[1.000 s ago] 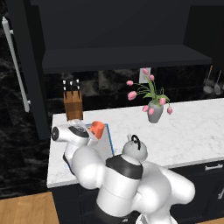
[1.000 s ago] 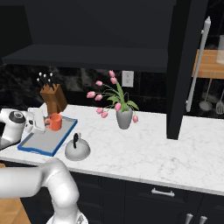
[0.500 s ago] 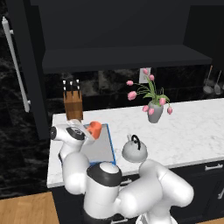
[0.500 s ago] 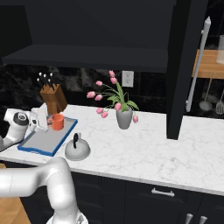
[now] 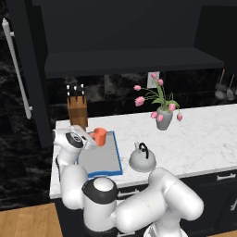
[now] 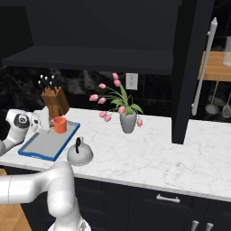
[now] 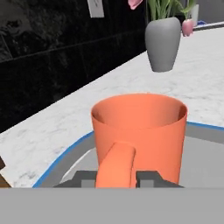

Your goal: Pick the kettle from the counter and place it on the tray. Then pick the mug from the cabinet and place it on the tray. Then close the cabinet doors.

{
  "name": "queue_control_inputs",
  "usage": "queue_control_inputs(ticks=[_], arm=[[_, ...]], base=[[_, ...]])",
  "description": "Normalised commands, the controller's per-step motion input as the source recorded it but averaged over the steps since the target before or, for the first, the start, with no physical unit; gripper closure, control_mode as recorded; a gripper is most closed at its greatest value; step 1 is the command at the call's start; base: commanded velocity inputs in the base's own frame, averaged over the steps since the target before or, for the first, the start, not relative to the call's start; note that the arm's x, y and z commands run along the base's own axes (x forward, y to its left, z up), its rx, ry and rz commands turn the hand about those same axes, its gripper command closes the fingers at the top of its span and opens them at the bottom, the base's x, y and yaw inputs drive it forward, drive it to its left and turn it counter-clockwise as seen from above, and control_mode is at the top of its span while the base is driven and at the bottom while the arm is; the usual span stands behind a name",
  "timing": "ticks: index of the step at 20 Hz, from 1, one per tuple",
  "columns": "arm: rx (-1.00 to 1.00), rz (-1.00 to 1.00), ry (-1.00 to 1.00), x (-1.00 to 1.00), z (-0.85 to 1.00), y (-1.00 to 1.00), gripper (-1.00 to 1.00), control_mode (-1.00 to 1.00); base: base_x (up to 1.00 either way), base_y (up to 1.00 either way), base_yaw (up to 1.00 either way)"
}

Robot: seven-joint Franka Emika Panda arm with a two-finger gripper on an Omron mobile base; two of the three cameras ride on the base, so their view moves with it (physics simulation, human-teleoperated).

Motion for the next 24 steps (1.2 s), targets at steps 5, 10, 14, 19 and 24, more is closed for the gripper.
queue_control_inputs(ticks=[5, 10, 14, 19, 24], arm=[[0.0, 0.0, 0.03, 0.0, -0.37, 0.03, -1.0, -1.0], [0.0, 0.0, 0.08, 0.0, -0.14, 0.16, -1.0, -1.0], [0.0, 0.0, 0.0, -0.18, 0.06, 0.28, -1.0, -1.0], [0.0, 0.0, -0.04, -0.71, 0.2, 0.14, -1.0, -1.0], [0.04, 0.0, -0.05, -1.0, 0.2, -0.41, -1.0, -1.0]], base=[[0.0, 0.0, 0.0], [0.0, 0.0, 0.0], [0.0, 0.0, 0.0], [0.0, 0.0, 0.0], [0.0, 0.0, 0.0]])
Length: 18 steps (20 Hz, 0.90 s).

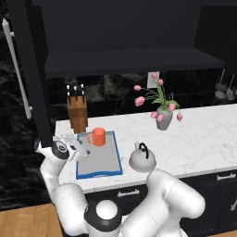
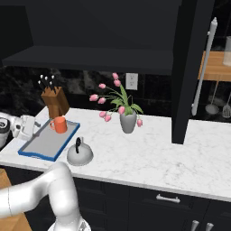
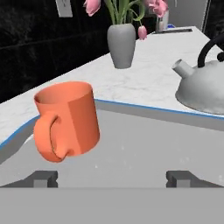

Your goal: Pick the kettle from the counter and place it on the tray. Then pick the mug from the cabinet and place it on the tray. Then close the cabinet doors.

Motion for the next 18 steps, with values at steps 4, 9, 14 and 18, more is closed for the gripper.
queue_control_inputs(ticks=[4, 9, 14, 18], arm=[[0.05, 0.0, -0.09, -0.99, 0.62, -0.6, -1.0, -1.0], [0.07, 0.0, -0.03, -0.86, 0.72, -0.72, -1.0, -1.0], [0.11, 0.0, 0.01, -0.73, 0.69, -0.78, -1.0, -1.0], [0.16, 0.01, 0.2, -0.32, 0.57, -0.9, -1.0, -1.0]], base=[[0.0, 0.0, 0.0], [0.0, 0.0, 0.0], [0.0, 0.0, 0.0], [0.0, 0.0, 0.0]])
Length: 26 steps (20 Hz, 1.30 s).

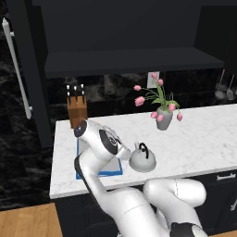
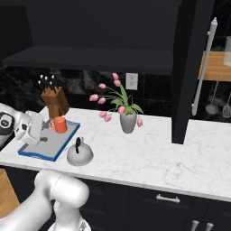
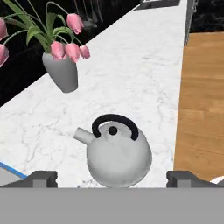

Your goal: Pick the kettle from the counter and place it on the tray. Then pick the mug from the cabinet and place it on the tray. Then close the cabinet doors.

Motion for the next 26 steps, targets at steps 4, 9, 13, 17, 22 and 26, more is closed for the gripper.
queue_control_inputs(ticks=[4, 9, 13, 17, 22, 26], arm=[[0.13, 0.11, 0.25, -0.12, 0.42, -0.87, -1.0, -1.0], [0.11, 0.21, 0.21, -0.18, 0.27, -0.86, -1.0, -1.0], [0.12, 0.38, 0.14, -0.24, 0.03, -0.45, -1.0, -1.0], [0.2, 0.49, 0.11, -0.01, -0.03, -0.1, -1.0, -1.0], [0.15, 0.47, 0.22, 0.18, -0.14, 0.02, -1.0, -1.0], [0.03, 0.35, 0.18, 0.29, -0.4, 0.03, -1.0, -1.0]], base=[[0.0, 0.0, 0.0], [0.0, 0.0, 0.0], [0.0, 0.0, 0.0], [0.0, 0.0, 0.0], [0.0, 0.0, 0.0], [0.0, 0.0, 0.0]])
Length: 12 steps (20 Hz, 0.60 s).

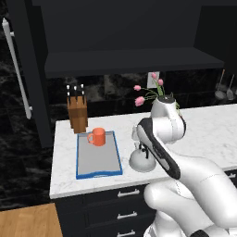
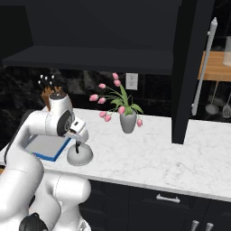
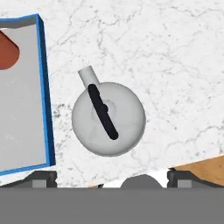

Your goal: Pick the kettle from the counter and place it on the tray. Then pick the mug from the cabinet and place it on the tray. Then close the cabinet doors.

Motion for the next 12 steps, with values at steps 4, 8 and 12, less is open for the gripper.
queue_control_inputs(ticks=[4, 8, 12], arm=[[0.0, 0.09, 0.09, 0.32, -0.38, 0.01, -1.0, -1.0], [-0.04, 0.01, 0.05, 0.27, -0.3, 0.0, -1.0, -1.0], [-0.01, 0.09, 0.1, 0.26, -0.23, 0.04, -1.0, -1.0]], base=[[0.0, 0.0, 0.0], [0.0, 0.0, 0.0], [0.0, 0.0, 0.0]])
